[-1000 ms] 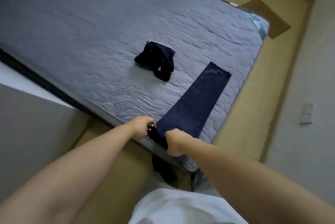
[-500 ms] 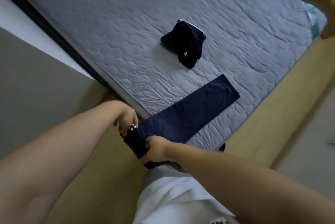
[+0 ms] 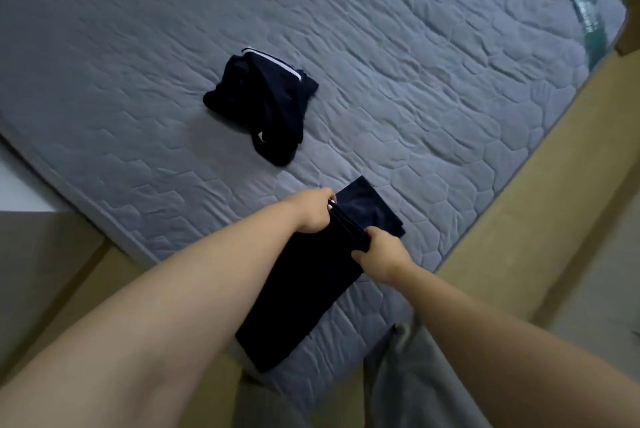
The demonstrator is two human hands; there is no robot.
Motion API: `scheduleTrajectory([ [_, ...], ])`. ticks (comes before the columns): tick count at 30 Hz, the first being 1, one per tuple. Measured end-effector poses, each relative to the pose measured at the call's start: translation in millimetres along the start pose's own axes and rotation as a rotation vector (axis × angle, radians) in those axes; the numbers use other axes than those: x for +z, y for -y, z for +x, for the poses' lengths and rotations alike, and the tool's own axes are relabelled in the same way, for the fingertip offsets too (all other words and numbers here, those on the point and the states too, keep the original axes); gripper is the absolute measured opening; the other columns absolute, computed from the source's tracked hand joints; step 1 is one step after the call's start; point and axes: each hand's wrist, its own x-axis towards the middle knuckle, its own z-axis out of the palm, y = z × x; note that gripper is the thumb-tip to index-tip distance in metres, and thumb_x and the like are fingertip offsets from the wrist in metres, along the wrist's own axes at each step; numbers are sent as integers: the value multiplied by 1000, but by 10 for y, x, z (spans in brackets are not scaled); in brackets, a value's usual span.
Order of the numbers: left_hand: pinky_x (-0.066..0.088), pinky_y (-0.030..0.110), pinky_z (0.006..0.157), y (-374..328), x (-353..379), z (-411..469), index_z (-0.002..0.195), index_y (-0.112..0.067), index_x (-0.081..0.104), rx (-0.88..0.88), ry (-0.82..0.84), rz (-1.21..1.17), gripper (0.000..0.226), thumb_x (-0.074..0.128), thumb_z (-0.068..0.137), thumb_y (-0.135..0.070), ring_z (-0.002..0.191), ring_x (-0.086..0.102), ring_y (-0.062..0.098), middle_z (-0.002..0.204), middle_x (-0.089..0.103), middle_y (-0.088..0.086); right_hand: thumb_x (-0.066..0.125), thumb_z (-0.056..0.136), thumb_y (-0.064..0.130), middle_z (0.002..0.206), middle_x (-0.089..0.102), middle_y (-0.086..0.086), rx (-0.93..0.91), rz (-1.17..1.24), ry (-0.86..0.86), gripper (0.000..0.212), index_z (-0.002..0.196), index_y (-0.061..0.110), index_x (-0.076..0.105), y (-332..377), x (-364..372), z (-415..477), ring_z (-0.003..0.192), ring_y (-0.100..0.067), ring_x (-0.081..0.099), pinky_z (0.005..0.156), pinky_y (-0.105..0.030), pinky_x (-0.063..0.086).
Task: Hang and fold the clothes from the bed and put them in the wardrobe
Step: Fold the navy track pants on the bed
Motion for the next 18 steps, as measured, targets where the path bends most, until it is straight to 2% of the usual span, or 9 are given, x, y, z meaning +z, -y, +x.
scheduleTrajectory([
  [3, 45, 33, 96, -266, 252, 912, 136, -21, 49, -11, -21, 50, 50, 44, 89, -6, 122, 56, 30, 136, 59, 10, 61, 95, 22, 105, 62, -11, 15, -49, -30, 14, 103, 13, 52, -523, -168, 799, 95, -28, 59, 73, -33, 46],
  [5, 45, 37, 97, -347, 397, 1402, 132, -17, 50, -16, -37, 98, 43, 45, 90, -8, 121, 56, 33, 134, 58, 13, 56, 98, 24, 116, 57, -16, 17, -89, -66, 19, 110, 10, 52, -789, -208, 1263, 106, -33, 55, 80, -35, 46],
  [8, 43, 45, 105, -389, 566, 1896, 132, -12, 48, -20, -98, 212, 41, 49, 91, -12, 126, 50, 36, 143, 43, 13, 53, 99, 33, 124, 53, -15, 3, -186, -90, 25, 114, 12, 49, -1056, -178, 1705, 117, -37, 50, 95, -43, 45],
  [10, 40, 45, 108, -408, 655, 2127, 134, -10, 47, -18, -93, 254, 45, 52, 89, -13, 129, 46, 37, 149, 34, 12, 53, 99, 34, 123, 57, -14, -27, -247, -118, 25, 112, 13, 49, -1174, -124, 1840, 116, -36, 51, 92, -44, 42],
  [12, 43, 42, 105, -413, 700, 2242, 130, -10, 48, -20, -63, 248, 44, 55, 87, -11, 124, 50, 37, 140, 41, 14, 53, 99, 33, 119, 60, -12, -53, -257, -191, 21, 109, 15, 49, -1228, -72, 1839, 113, -34, 53, 89, -44, 41],
  [15, 46, 43, 100, -430, 709, 2267, 125, -13, 53, 11, -78, 231, 42, 60, 84, -8, 116, 55, 35, 126, 48, 13, 52, 98, 29, 115, 58, -10, -56, -112, -233, 19, 108, 14, 48, -1217, -32, 1686, 108, -32, 55, 88, -45, 45],
  [18, 48, 39, 98, -483, 706, 2226, 125, -19, 57, 84, -64, 252, 46, 63, 81, -6, 113, 58, 30, 126, 51, 8, 52, 90, 26, 106, 59, -8, -11, 26, -245, 18, 103, 16, 44, -1175, -51, 1566, 97, -31, 58, 81, -44, 48],
])
